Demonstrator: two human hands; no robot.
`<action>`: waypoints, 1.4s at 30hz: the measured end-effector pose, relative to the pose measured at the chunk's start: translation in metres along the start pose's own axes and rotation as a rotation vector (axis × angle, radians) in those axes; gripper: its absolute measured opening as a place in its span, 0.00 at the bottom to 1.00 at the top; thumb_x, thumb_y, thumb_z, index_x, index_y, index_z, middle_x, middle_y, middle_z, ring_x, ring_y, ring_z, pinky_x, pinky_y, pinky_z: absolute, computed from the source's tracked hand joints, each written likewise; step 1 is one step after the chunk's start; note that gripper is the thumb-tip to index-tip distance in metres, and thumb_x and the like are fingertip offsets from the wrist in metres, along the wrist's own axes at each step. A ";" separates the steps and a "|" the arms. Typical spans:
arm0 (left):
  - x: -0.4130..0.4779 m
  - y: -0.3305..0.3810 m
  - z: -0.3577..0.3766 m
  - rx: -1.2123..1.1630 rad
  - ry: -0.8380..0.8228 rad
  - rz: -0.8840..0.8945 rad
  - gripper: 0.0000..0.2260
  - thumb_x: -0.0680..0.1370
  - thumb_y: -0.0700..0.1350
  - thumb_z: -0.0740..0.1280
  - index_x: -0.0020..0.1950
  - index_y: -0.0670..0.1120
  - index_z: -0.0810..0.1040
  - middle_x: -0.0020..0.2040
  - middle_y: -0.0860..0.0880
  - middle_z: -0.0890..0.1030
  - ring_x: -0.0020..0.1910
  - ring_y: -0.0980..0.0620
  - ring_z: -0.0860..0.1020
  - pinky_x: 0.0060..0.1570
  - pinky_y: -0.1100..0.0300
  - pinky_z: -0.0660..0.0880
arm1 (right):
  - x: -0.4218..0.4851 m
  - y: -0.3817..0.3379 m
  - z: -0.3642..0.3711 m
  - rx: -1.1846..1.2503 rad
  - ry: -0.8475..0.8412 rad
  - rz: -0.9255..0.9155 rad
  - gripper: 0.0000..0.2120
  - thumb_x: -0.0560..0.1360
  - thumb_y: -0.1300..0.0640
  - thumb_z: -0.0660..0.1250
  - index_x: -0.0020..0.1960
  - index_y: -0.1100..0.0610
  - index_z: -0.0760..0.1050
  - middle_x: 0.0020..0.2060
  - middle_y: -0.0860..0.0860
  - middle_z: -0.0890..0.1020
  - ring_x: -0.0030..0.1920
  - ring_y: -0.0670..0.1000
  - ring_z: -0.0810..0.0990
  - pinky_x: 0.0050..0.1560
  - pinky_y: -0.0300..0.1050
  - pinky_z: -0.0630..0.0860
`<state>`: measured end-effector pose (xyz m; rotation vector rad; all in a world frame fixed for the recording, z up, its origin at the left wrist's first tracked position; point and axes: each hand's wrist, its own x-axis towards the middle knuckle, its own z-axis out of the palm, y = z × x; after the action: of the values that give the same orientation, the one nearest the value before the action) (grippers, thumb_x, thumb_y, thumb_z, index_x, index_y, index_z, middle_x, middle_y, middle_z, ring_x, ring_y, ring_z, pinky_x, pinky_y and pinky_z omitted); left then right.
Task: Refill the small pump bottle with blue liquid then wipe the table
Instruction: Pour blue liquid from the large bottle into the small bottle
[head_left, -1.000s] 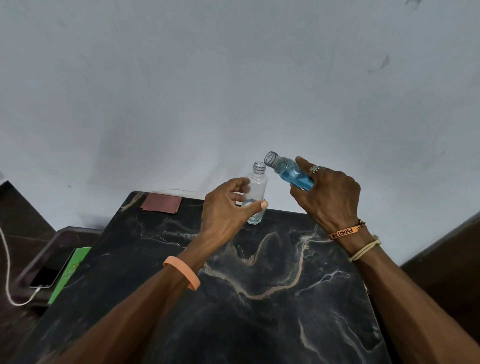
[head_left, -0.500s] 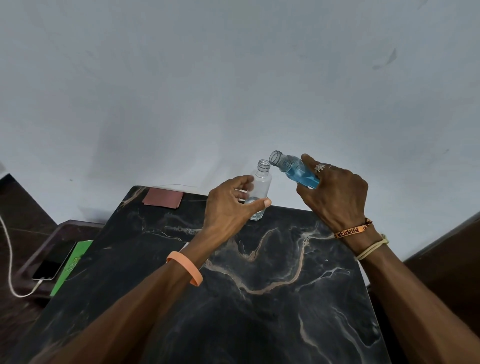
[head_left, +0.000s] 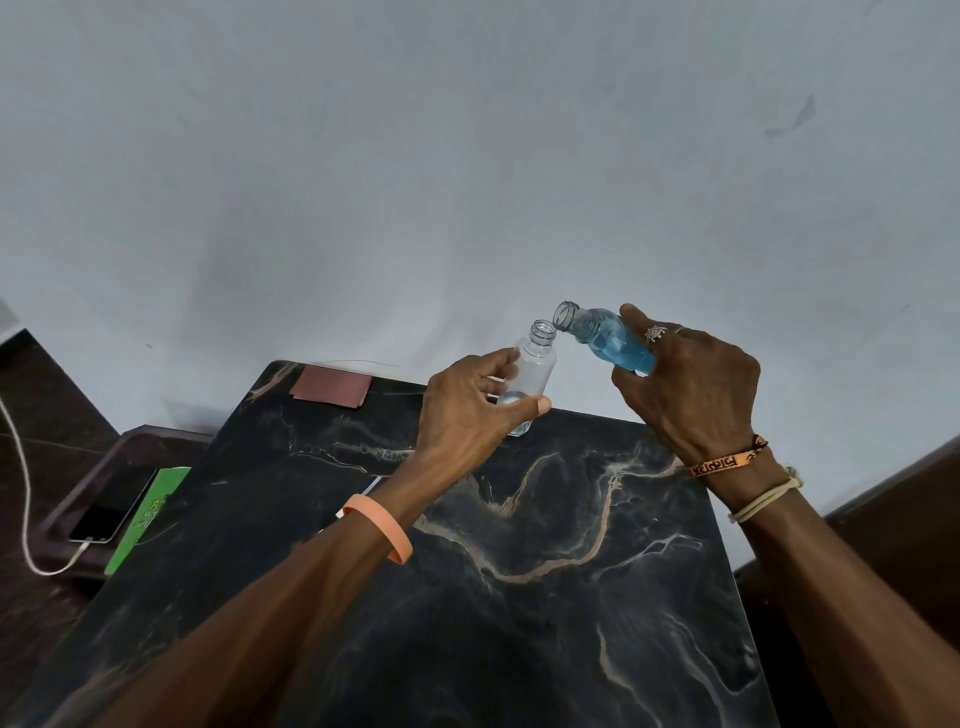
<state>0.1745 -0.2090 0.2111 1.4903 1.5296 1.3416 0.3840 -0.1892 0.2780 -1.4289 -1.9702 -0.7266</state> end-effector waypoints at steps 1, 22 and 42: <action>-0.001 0.000 0.000 -0.002 -0.001 0.001 0.33 0.66 0.56 0.81 0.69 0.51 0.77 0.60 0.52 0.83 0.51 0.57 0.83 0.52 0.57 0.82 | 0.000 0.001 0.000 -0.001 -0.004 -0.001 0.24 0.65 0.55 0.78 0.61 0.56 0.82 0.44 0.58 0.86 0.35 0.63 0.83 0.32 0.45 0.75; -0.004 0.003 0.000 0.002 -0.026 0.002 0.33 0.67 0.55 0.80 0.69 0.51 0.77 0.59 0.52 0.83 0.51 0.55 0.83 0.52 0.55 0.83 | -0.003 -0.005 -0.006 -0.001 -0.035 0.014 0.25 0.65 0.56 0.78 0.62 0.57 0.81 0.44 0.59 0.86 0.34 0.65 0.82 0.33 0.46 0.73; -0.002 0.001 0.001 -0.006 -0.035 0.003 0.33 0.67 0.55 0.80 0.70 0.49 0.76 0.60 0.50 0.83 0.53 0.53 0.83 0.53 0.51 0.82 | -0.003 -0.003 -0.005 -0.021 -0.018 -0.003 0.26 0.65 0.56 0.78 0.62 0.56 0.81 0.47 0.59 0.86 0.37 0.64 0.83 0.32 0.47 0.75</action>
<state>0.1759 -0.2107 0.2115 1.5054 1.5008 1.3134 0.3826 -0.1955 0.2791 -1.4498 -1.9837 -0.7398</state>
